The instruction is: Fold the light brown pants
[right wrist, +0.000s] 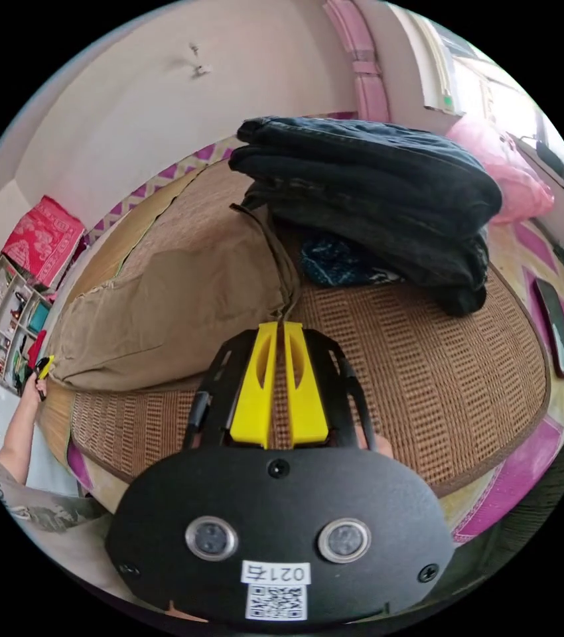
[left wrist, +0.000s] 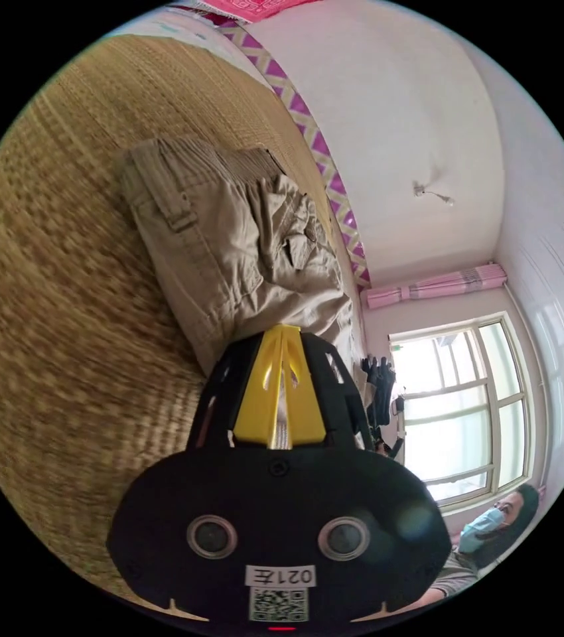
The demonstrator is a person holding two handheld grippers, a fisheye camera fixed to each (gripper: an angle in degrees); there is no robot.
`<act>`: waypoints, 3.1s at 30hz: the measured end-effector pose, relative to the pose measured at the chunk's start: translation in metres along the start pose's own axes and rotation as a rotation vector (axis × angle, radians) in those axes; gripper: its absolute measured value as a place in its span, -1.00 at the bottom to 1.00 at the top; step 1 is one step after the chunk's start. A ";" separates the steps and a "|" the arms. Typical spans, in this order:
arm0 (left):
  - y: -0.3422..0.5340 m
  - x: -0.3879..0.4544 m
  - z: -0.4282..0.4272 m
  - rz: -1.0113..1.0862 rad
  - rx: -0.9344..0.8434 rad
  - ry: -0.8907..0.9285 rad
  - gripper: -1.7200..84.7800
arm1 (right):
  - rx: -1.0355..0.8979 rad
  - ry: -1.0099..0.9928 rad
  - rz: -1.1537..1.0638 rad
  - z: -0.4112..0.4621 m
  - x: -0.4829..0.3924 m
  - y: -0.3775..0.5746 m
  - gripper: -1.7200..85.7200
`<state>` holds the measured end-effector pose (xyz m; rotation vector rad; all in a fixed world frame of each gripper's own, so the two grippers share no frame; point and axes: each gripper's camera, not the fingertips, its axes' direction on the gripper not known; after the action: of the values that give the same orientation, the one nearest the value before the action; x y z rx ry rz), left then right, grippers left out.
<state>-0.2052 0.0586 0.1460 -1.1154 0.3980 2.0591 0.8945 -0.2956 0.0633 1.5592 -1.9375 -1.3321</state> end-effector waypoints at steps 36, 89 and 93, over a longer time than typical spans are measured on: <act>-0.098 0.335 0.251 1.217 -0.694 -0.413 -0.62 | -0.199 -0.146 -1.122 0.148 -0.356 -0.191 -0.98; 0.290 0.034 -0.115 0.879 -0.266 -0.035 -0.98 | -0.308 -0.214 -1.021 -0.130 -0.267 0.216 -0.98; 0.298 0.054 -0.164 0.942 -0.033 0.118 -0.98 | -0.242 -0.474 -0.940 -0.188 -0.237 0.179 -0.98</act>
<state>-0.3477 -0.2110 -0.0146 -1.1935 1.1153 2.7946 1.0095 -0.1763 0.3735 2.2757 -1.1231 -2.3618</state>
